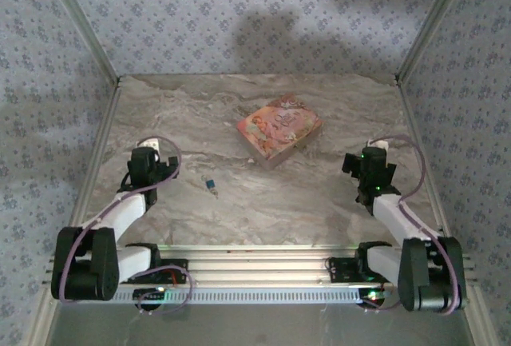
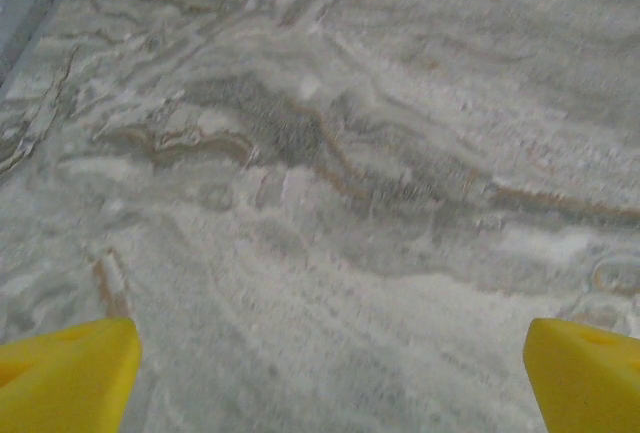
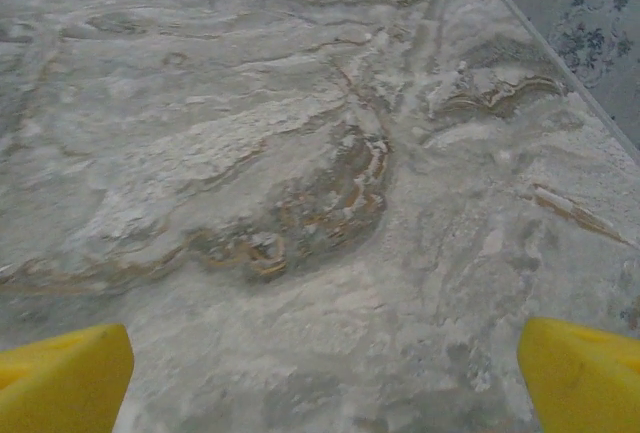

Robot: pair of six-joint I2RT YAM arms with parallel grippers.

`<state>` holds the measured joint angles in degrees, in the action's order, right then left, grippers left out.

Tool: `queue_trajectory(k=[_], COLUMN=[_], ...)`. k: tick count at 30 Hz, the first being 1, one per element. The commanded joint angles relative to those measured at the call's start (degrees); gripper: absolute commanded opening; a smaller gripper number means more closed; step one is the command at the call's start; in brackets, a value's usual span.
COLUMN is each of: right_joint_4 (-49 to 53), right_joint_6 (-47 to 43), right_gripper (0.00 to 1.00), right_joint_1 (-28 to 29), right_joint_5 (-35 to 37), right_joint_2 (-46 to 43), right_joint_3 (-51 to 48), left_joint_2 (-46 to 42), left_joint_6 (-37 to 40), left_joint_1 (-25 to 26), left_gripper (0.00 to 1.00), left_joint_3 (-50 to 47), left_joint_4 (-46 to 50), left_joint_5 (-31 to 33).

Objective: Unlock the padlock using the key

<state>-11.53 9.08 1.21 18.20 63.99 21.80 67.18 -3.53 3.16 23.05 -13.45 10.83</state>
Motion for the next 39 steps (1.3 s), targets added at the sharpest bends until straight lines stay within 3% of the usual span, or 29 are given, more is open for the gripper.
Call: queue_trajectory(k=[1,8,13,15,18,39], right_joint_4=[-20.0,-36.2,-48.5,-39.0,-37.8,-38.7], right_joint_6=[-3.3,-8.2,-8.5,-7.5,-8.2,-8.6], right_gripper=[1.00,1.00,1.00,1.00,1.00,1.00], right_joint_1=[-1.3,-1.7,-1.7,-2.2,-1.2,-1.0], right_joint_5=[-2.0,-6.0,-6.4,-6.5,-4.5,-4.4], right_joint_2=[3.7,14.6,24.5,22.7,23.3,23.4], right_joint_3=[-3.3,-3.7,-5.2,-2.2,-0.8,-1.1], left_joint_2=[2.5,11.9,20.8,20.7,20.8,20.7], left_joint_6=[2.5,5.4,4.6,3.1,2.3,2.4], left_joint_1=[-1.0,-1.6,-2.7,-3.9,-4.5,-4.4], left_gripper=[0.98,0.98,0.98,0.98,0.98,0.98], left_joint_3=[-1.9,-3.1,-1.4,0.4,0.6,0.8], left_joint_4=[-17.7,-32.8,-37.1,-33.8,-33.3,-33.0], left_joint_5=[-4.1,-8.5,-8.9,-9.9,-9.7,-9.7])
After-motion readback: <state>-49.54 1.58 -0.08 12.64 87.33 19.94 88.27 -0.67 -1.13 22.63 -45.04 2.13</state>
